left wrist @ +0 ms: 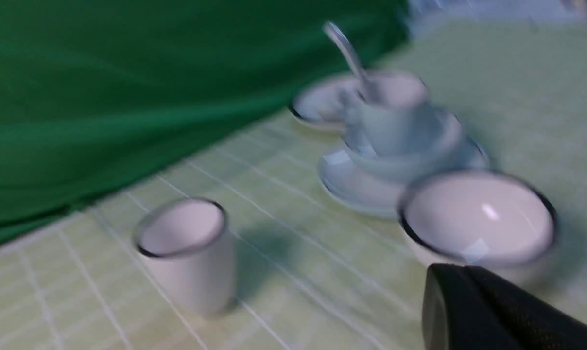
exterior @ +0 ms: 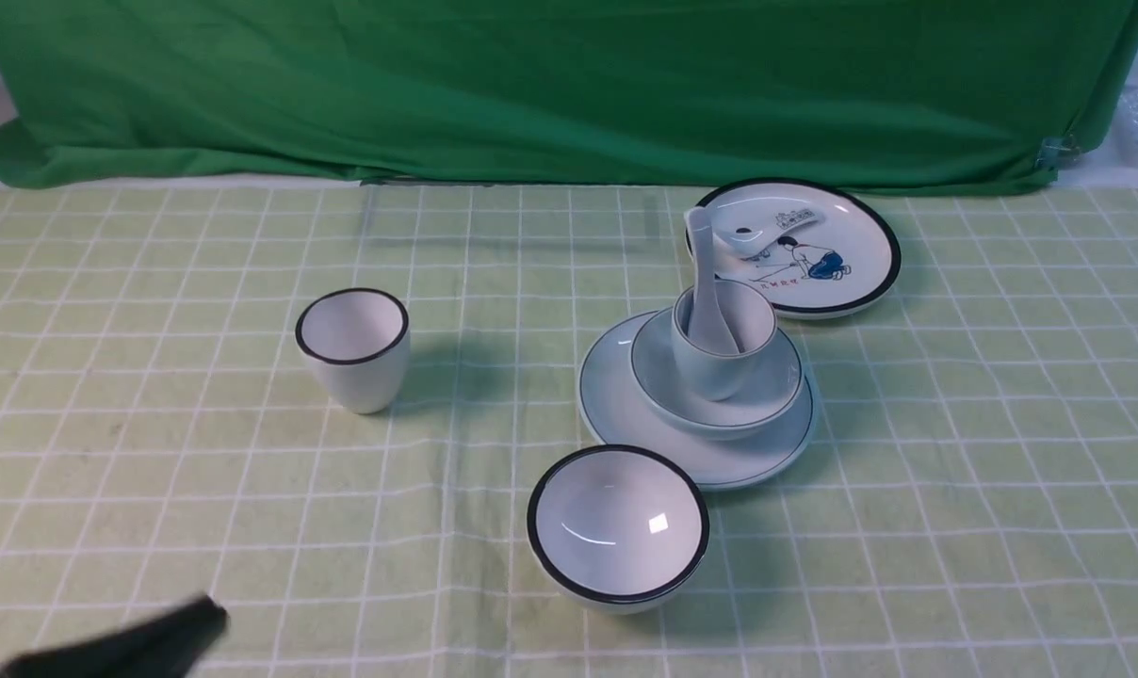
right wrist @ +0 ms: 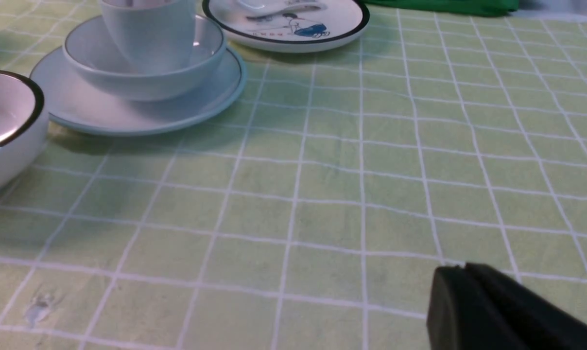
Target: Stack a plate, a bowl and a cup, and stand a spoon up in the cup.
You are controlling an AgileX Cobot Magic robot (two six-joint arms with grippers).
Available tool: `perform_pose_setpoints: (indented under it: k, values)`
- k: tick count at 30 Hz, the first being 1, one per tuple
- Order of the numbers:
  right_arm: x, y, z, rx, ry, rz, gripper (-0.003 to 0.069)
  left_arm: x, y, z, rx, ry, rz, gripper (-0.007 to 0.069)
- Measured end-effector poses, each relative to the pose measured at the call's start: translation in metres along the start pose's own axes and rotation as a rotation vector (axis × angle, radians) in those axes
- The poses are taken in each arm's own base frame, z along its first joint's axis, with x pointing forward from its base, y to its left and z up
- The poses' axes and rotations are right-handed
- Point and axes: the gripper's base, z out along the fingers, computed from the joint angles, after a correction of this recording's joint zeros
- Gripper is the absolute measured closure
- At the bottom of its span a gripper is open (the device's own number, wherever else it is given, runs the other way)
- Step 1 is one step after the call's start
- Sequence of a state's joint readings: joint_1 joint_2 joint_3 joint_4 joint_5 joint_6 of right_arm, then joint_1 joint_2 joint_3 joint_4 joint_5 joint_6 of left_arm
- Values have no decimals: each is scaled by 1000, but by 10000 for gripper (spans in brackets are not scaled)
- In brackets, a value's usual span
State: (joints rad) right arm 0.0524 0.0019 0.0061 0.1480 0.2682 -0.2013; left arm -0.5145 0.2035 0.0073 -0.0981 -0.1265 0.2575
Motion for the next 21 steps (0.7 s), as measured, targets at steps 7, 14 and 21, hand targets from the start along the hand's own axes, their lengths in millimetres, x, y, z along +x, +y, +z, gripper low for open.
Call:
perform_pose_setpoints:
  k: [7,14,21]
  values:
    - [0,0,0,0,-2,0,617,-3,23,-19,-395,-96,-174,616]
    - [0,0,0,1,-6,0,603,21,22,-24,-485,156,-262,616]
    - [0,0,0,1,-6,0,599,22,22,-24,-491,155,-286,616]
